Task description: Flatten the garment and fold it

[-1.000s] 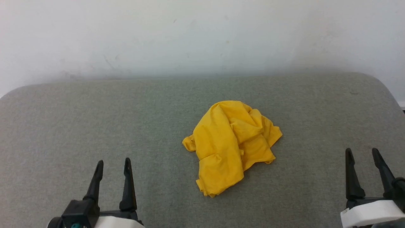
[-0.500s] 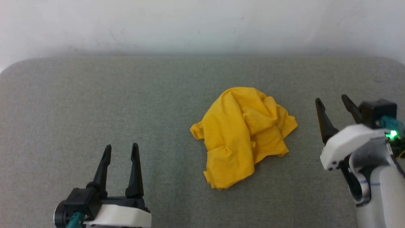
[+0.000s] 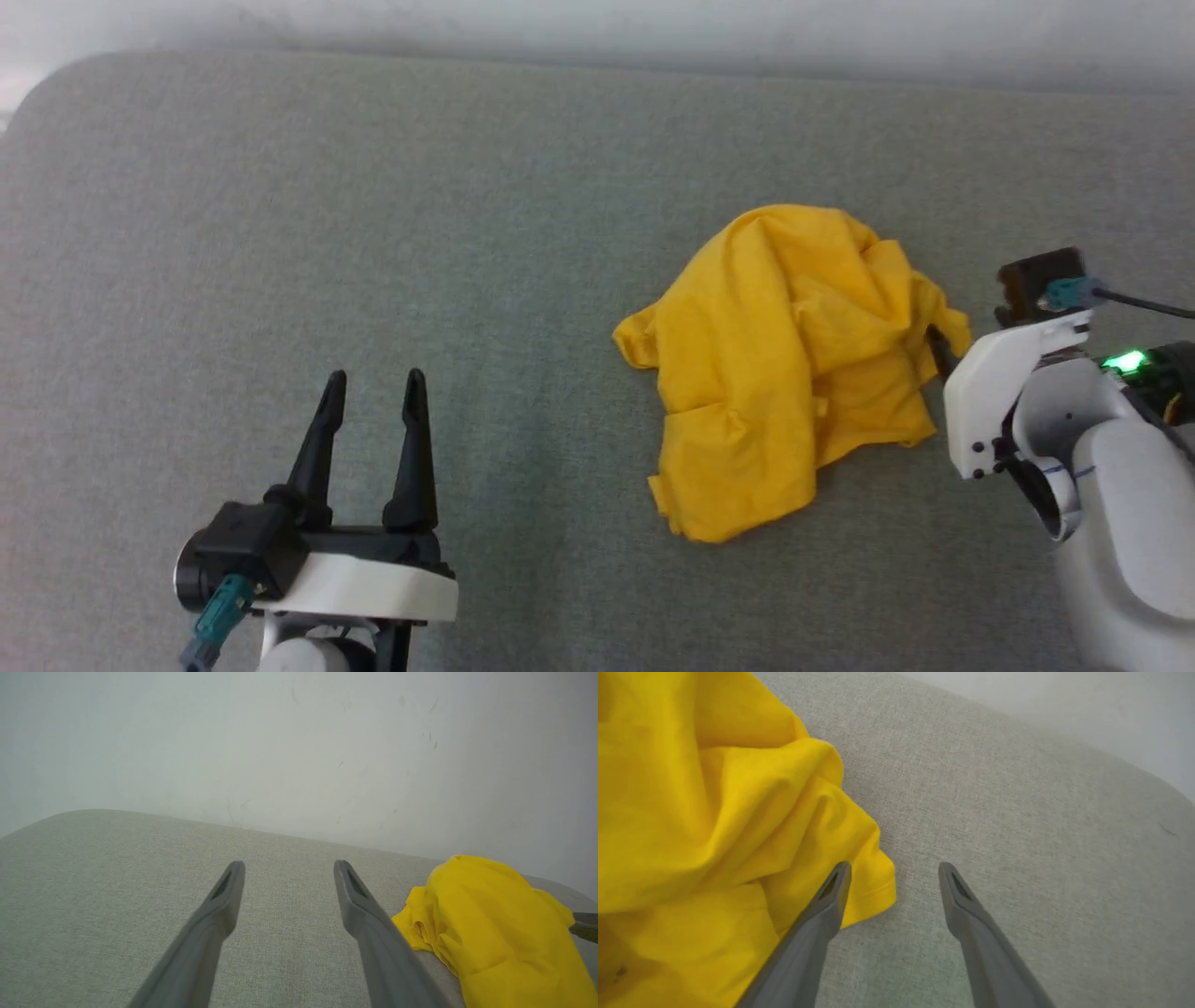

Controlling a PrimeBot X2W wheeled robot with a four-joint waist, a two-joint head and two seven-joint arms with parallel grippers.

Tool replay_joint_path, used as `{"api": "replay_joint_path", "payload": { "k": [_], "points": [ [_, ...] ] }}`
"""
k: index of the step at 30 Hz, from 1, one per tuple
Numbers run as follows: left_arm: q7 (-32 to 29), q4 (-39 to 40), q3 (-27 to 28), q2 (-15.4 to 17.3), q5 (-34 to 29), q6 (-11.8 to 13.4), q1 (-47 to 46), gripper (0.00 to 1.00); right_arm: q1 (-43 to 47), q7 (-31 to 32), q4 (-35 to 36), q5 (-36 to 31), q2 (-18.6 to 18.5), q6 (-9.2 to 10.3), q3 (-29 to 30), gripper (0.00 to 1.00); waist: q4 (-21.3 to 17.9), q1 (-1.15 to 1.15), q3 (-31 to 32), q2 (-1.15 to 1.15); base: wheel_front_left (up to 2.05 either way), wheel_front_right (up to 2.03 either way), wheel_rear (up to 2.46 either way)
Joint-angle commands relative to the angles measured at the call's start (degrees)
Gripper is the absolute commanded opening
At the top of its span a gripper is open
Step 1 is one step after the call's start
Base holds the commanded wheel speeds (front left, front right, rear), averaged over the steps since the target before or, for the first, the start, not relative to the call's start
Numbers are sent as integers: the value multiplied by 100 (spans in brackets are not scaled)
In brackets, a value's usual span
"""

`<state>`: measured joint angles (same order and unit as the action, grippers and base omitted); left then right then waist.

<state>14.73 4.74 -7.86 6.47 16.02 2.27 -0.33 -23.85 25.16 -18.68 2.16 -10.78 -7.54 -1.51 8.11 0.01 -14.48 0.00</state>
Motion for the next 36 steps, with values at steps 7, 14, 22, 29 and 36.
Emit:
{"api": "replay_joint_path", "payload": {
  "k": [7, 14, 22, 29, 36],
  "points": [
    [27, -160, 128, -188, -112, -214, -235, 100, -257, 246, -706, 136, -70, 5, -281, 33, 359, -1, -374, 0, 0, 0, 0],
    [27, -316, 265, -279, -157, -284, -175, 100, -443, -136, -683, 103, 54, 5, -80, 0, 180, -1, -47, 0, 0, 0, 0],
    [27, -393, 306, -326, -241, -263, 164, 100, -695, -533, 262, 258, -211, 5, -149, 0, -173, -1, 786, 0, 0, 0, 0],
    [27, -340, 315, -341, -262, -176, 543, 100, 179, -209, 1760, 329, -376, 5, 502, 0, -348, -1, 1163, 0, 0, 0, 0],
    [27, -366, 350, -339, -285, -220, 739, 100, 2555, 229, 2741, 360, 337, 5, 1397, 0, -447, -1, 1178, 0, 0, 0, 0]
  ]
}}
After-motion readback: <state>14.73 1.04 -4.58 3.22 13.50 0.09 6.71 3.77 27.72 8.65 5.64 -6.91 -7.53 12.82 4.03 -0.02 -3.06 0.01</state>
